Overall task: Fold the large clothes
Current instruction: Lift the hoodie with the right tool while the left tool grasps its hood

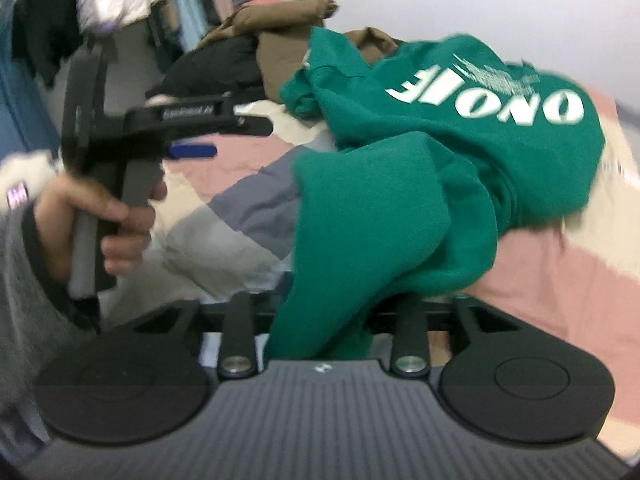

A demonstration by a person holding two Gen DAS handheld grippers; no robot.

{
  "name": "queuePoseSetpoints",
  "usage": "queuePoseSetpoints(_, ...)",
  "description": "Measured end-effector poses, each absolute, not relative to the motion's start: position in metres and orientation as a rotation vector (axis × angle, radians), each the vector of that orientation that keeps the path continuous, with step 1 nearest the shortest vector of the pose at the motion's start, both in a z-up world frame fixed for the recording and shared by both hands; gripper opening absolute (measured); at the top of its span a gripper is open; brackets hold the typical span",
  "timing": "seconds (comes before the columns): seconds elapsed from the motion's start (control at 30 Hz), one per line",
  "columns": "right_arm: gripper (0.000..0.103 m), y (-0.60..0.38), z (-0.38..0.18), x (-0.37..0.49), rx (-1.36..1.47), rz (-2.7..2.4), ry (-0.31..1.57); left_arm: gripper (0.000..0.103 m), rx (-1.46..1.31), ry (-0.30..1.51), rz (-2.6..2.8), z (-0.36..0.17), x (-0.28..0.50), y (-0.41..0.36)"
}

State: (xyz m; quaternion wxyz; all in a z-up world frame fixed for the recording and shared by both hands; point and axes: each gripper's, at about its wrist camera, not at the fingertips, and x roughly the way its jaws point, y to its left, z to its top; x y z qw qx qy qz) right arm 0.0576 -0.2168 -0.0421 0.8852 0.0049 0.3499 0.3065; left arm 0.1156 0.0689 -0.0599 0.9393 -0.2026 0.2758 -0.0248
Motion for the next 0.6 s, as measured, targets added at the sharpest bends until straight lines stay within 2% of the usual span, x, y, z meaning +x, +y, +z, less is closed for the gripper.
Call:
queuePoseSetpoints(0.13,0.075,-0.253,-0.033,0.055,0.203,0.622,0.691,0.103,-0.512,0.579,-0.097,-0.063,0.132,0.076)
queuePoseSetpoints(0.33,0.076,-0.305,-0.033,0.084,0.483,0.488,0.63,0.103,-0.625,0.597,-0.136,-0.069,0.17,0.09)
queuePoseSetpoints(0.6,0.078,-0.323,-0.082,0.166,0.785,0.259,0.708,0.102,-0.828,0.612,-0.216,-0.093,0.232,0.103)
